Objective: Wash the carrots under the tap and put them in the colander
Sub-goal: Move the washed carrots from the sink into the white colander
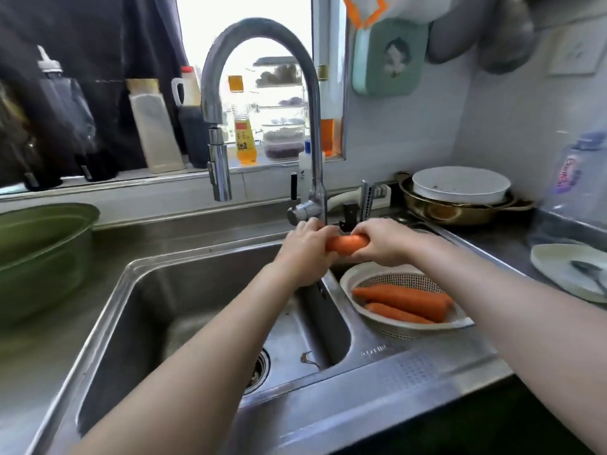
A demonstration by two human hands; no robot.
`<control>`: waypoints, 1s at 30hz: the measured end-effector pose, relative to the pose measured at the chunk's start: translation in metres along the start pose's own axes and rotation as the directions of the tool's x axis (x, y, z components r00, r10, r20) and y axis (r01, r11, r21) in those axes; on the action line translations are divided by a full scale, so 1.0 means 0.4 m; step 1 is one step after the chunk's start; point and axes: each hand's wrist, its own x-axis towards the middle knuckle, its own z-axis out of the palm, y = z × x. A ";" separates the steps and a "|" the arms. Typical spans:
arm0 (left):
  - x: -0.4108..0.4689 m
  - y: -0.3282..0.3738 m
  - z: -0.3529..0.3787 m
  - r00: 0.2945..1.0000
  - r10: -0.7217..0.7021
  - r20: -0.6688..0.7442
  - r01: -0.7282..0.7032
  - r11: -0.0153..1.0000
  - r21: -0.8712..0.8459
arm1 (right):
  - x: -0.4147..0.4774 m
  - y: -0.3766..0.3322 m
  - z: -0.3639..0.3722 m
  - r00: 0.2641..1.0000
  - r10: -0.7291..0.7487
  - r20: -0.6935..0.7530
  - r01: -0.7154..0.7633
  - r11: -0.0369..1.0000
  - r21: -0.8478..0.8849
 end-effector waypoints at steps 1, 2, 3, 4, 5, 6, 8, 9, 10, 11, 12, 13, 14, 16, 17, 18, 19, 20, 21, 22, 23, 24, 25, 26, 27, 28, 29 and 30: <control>0.026 0.031 0.019 0.999 0.007 0.041 -0.007 1.000 0.002 | -0.009 0.039 -0.005 0.999 0.036 0.015 -0.036 0.999 0.004; 0.049 0.056 0.040 0.996 0.013 0.093 -0.012 1.000 -0.019 | -0.017 0.074 -0.004 0.997 0.072 0.039 -0.072 0.997 -0.002; 0.068 0.079 0.061 0.990 0.019 0.143 -0.012 0.999 -0.045 | -0.023 0.107 0.004 0.993 0.103 0.062 -0.102 0.995 -0.016; 0.085 0.098 0.084 0.983 0.023 0.185 -0.011 0.998 -0.062 | -0.026 0.137 0.016 0.988 0.135 0.080 -0.132 0.991 -0.033; 0.099 0.115 0.104 0.974 0.023 0.225 -0.008 0.998 -0.068 | -0.027 0.166 0.031 0.983 0.163 0.089 -0.160 0.986 -0.039; 0.112 0.129 0.123 0.965 0.024 0.262 -0.006 0.998 -0.068 | -0.029 0.190 0.048 0.977 0.193 0.091 -0.190 0.981 -0.038; 0.136 0.151 0.158 0.942 0.016 0.334 -0.002 0.999 -0.044 | -0.030 0.235 0.084 0.967 0.241 0.077 -0.239 0.970 -0.036; 0.147 0.158 0.174 0.925 0.003 0.379 0.004 1.000 -0.018 | -0.029 0.255 0.102 0.962 0.262 0.076 -0.260 0.965 -0.039; 0.156 0.163 0.190 0.902 -0.020 0.431 0.016 1.000 0.013 | -0.026 0.273 0.119 0.958 0.276 0.083 -0.274 0.961 -0.040; 0.163 0.167 0.205 0.873 -0.050 0.486 0.031 0.998 0.047 | -0.022 0.288 0.136 0.956 0.279 0.091 -0.277 0.960 -0.036; 0.168 0.170 0.218 0.842 -0.078 0.534 0.045 0.996 0.076 | -0.019 0.301 0.152 0.956 0.276 0.100 -0.275 0.961 -0.022; 0.168 0.172 0.227 0.817 -0.099 0.568 0.056 0.994 0.093 | -0.017 0.311 0.165 0.957 0.270 0.105 -0.271 0.963 -0.001; 0.168 0.174 0.233 0.802 -0.109 0.587 0.067 0.993 0.094 | -0.014 0.319 0.175 0.958 0.268 0.106 -0.271 0.963 0.012; 0.167 0.176 0.234 0.804 -0.104 0.585 0.069 0.994 0.081 | -0.009 0.327 0.188 0.961 0.259 0.099 -0.260 0.966 -0.003; 0.166 0.176 0.232 0.810 -0.097 0.579 0.057 0.995 0.086 | -0.007 0.328 0.191 0.962 0.255 0.093 -0.254 0.967 -0.026; 0.165 0.175 0.230 0.812 -0.091 0.577 0.044 0.994 0.095 | -0.005 0.326 0.191 0.963 0.254 0.092 -0.251 0.967 -0.045; 0.162 0.173 0.229 0.813 -0.088 0.576 0.038 0.994 0.098 | -0.003 0.321 0.189 0.964 0.248 0.096 -0.244 0.968 -0.051; 0.160 0.168 0.227 0.820 -0.083 0.566 0.040 0.995 0.088 | -0.001 0.313 0.183 0.965 0.241 0.101 -0.238 0.970 -0.044; 0.157 0.162 0.225 0.837 -0.075 0.542 0.042 0.996 0.072 | 0.001 0.300 0.177 0.968 0.231 0.098 -0.230 0.973 -0.031; 0.153 0.152 0.222 0.862 -0.060 0.503 0.038 0.998 0.054 | 0.004 0.284 0.169 0.971 0.222 0.090 -0.222 0.975 -0.009; 0.146 0.141 0.215 0.892 -0.042 0.450 0.028 0.999 0.037 | 0.006 0.265 0.160 0.974 0.211 0.080 -0.213 0.977 0.023; 0.138 0.127 0.205 0.924 -0.017 0.383 0.012 1.000 0.015 | 0.007 0.242 0.150 0.978 0.197 0.068 -0.201 0.978 0.064; 0.128 0.110 0.190 0.952 0.010 0.305 -0.007 1.000 -0.011 | 0.008 0.215 0.138 0.983 0.173 0.056 -0.178 0.979 0.102; 0.114 0.091 0.173 0.975 0.032 0.219 -0.024 0.999 -0.039 | 0.007 0.184 0.128 0.989 0.141 0.044 -0.146 0.980 0.133; 0.096 0.071 0.154 0.990 0.041 0.138 -0.032 0.997 -0.064 | 0.006 0.150 0.119 0.994 0.105 0.032 -0.108 0.982 0.154; 0.074 0.049 0.133 0.996 0.042 0.074 -0.036 0.996 -0.077 | 0.006 0.112 0.111 0.998 0.066 0.020 -0.069 0.984 0.164; 0.050 0.025 0.110 0.999 0.036 0.035 -0.034 0.996 -0.078 | 0.004 0.070 0.104 1.000 0.027 0.009 -0.028 0.985 0.172; 0.023 -0.002 0.087 1.000 0.019 0.022 -0.017 0.997 -0.073 | 0.004 0.026 0.102 1.000 -0.009 0.001 0.009 0.983 0.186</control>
